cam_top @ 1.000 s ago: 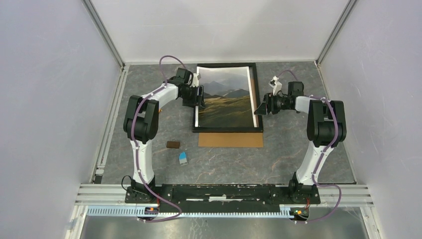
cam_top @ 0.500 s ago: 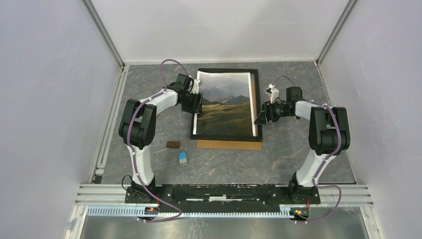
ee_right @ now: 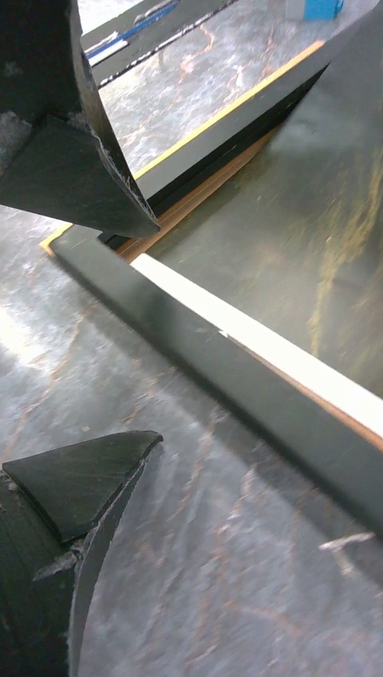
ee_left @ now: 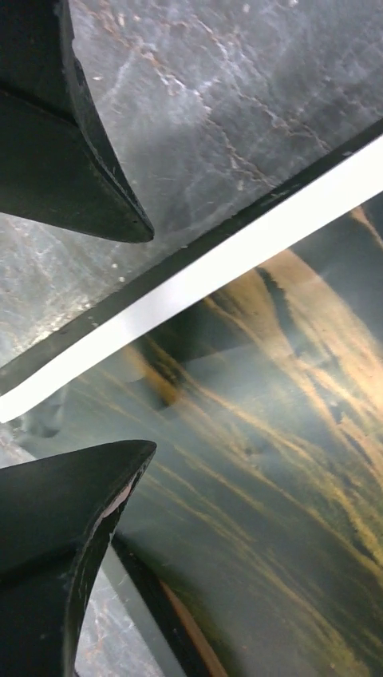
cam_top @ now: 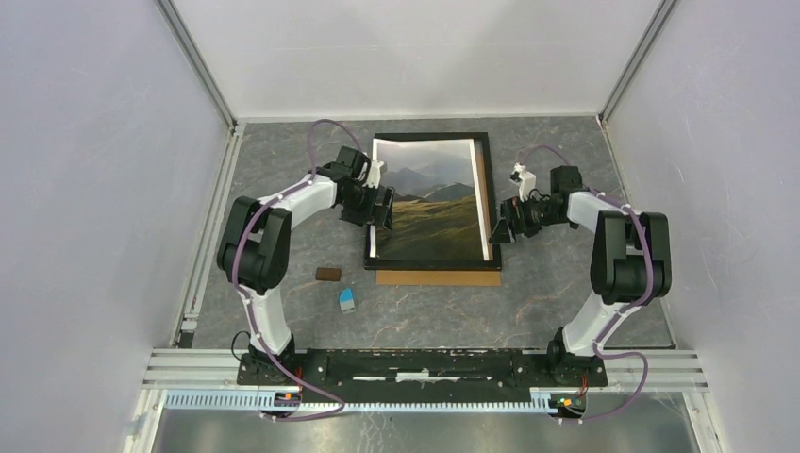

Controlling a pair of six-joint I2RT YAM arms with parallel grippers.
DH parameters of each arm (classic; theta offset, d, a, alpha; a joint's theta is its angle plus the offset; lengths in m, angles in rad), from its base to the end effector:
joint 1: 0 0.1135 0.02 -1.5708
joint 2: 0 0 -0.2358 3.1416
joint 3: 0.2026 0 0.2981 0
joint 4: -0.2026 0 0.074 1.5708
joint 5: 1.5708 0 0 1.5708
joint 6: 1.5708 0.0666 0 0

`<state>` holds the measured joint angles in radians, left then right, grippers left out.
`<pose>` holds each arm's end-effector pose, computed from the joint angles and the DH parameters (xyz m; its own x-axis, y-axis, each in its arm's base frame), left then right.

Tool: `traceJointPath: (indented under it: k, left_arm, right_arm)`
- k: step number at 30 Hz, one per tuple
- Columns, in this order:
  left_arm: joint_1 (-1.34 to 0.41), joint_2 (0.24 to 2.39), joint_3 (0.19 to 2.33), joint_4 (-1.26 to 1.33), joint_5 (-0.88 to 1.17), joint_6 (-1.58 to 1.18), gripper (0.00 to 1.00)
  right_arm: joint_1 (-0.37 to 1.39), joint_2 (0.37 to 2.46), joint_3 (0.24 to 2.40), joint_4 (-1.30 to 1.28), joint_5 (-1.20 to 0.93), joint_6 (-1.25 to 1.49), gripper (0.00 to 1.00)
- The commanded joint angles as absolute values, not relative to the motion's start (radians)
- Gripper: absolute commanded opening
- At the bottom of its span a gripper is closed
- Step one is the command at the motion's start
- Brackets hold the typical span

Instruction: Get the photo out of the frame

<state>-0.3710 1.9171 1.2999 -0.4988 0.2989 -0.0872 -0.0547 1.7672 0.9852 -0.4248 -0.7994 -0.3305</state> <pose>0.3968 -0.1754 0.0916 -0.8747 0.2510 -0.4146 0.3924 0.8689 -0.3018 0.3604 0.0281 0.0690 -0.8123 -0.1821 -0.5542 -0.5078 0.6882 0.5182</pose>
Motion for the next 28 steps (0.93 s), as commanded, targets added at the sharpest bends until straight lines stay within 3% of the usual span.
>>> traceJointPath:
  k: [1, 7, 13, 21, 28]
  left_arm:
    - [-0.344, 1.795, 1.324, -0.570, 0.305, -0.040, 1.00]
    - [-0.276, 1.675, 1.455, -0.731, 0.312, 0.031, 1.00]
    - [-0.077, 1.599, 1.622, -0.929, 0.502, 0.118, 1.00]
    - [0.171, 1.480, 1.531, -0.942, 0.460, 0.204, 1.00]
    - [0.210, 1.491, 1.465, -0.904, 0.423, 0.215, 1.00]
  right_arm:
    - [-0.085, 1.698, 0.983, -0.596, -0.676, -0.428, 0.98]
    - [-0.114, 1.560, 1.076, -0.646, -0.693, -0.517, 0.98]
    - [-0.205, 1.515, 1.196, -0.610, -0.750, -0.509, 0.98]
    - [-0.334, 1.552, 1.151, -0.459, -0.813, -0.474, 0.98]
    - [-0.333, 1.548, 1.061, -0.357, -0.778, -0.428, 0.98]
